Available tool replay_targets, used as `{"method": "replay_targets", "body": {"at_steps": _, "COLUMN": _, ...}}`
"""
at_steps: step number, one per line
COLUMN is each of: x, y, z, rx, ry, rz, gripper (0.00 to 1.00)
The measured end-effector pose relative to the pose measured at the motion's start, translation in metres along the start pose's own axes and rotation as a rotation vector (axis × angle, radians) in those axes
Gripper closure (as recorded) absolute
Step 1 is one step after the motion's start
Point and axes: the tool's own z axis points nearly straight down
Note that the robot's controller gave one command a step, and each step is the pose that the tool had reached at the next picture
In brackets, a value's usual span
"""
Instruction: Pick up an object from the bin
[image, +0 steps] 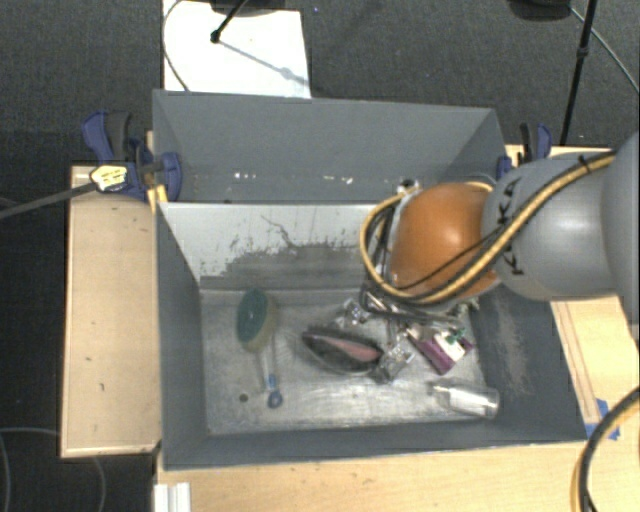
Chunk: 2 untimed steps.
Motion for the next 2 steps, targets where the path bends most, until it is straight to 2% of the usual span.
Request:
{"method": "replay_targets", "body": {"at_steps": 1, "x": -0.001, "y": 0.003, "z": -0.003, "rx": 0.001, "ry": 0.001, "rz": -0.006, "gripper": 1.0}}
{"method": "replay_targets", "body": {"at_steps": 2, "x": -0.004, "y": -0.011, "z": -0.126, "rx": -0.002, "ry": 0.004, "rz": -0.09, "gripper": 1.0}}
